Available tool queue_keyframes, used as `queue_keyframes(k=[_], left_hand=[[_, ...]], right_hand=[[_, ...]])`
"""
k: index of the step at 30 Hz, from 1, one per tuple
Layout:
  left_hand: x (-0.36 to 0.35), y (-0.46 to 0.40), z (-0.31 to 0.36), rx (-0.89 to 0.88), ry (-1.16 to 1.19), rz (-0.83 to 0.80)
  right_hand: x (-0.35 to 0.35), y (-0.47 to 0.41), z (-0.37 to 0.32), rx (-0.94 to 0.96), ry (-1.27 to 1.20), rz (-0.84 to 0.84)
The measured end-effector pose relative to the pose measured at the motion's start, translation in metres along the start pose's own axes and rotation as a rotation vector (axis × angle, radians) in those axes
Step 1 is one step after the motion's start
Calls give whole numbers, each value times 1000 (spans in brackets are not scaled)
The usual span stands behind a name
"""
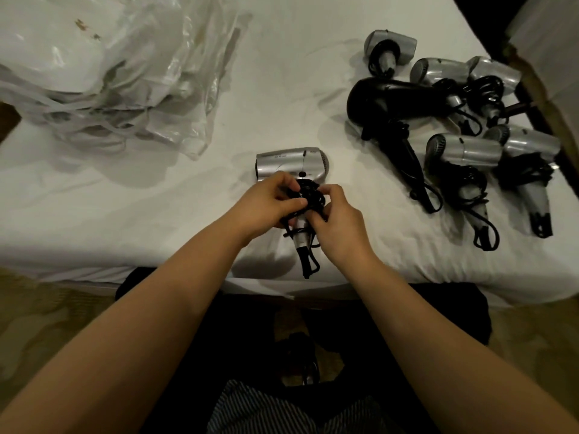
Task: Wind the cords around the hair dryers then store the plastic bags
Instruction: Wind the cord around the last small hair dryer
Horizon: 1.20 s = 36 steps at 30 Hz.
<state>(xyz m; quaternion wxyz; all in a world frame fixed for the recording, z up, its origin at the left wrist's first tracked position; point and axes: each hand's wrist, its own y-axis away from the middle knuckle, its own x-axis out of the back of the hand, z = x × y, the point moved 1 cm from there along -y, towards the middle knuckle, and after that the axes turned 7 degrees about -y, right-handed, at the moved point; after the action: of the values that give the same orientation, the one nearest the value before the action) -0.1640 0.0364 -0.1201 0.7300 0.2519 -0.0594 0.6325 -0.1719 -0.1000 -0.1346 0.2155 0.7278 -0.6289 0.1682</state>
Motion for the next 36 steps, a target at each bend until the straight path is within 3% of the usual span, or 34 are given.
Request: queue_keyframes(k=[4,6,10,15,18,22,31,36], left_hand=[[-10,-11,7,-11,-328,201],[-14,-14,6,18,-368,299],[-23,-15,3,31,-418,326],[-22,-14,-6,14,-413,376],[-23,-12,-10,-22,-425,384],[-29,-12,-12,-72,-409,399],[-21,-12,-20,-77,-324,396],[-23,-9,-22,-162,-399,394]], right_hand=[[-2,4,1,66,76,-40],[-3,2,2,51,81,-46],[-7,2,11,-35,-46,-56],[-14,19,27,-165,-95,135],[-22,28,28,-309,11,-35],[-38,24,18,-423,-40,-253],[-56,17,15,-722,-775,-58],[-69,14,8,-740,-893,-1]])
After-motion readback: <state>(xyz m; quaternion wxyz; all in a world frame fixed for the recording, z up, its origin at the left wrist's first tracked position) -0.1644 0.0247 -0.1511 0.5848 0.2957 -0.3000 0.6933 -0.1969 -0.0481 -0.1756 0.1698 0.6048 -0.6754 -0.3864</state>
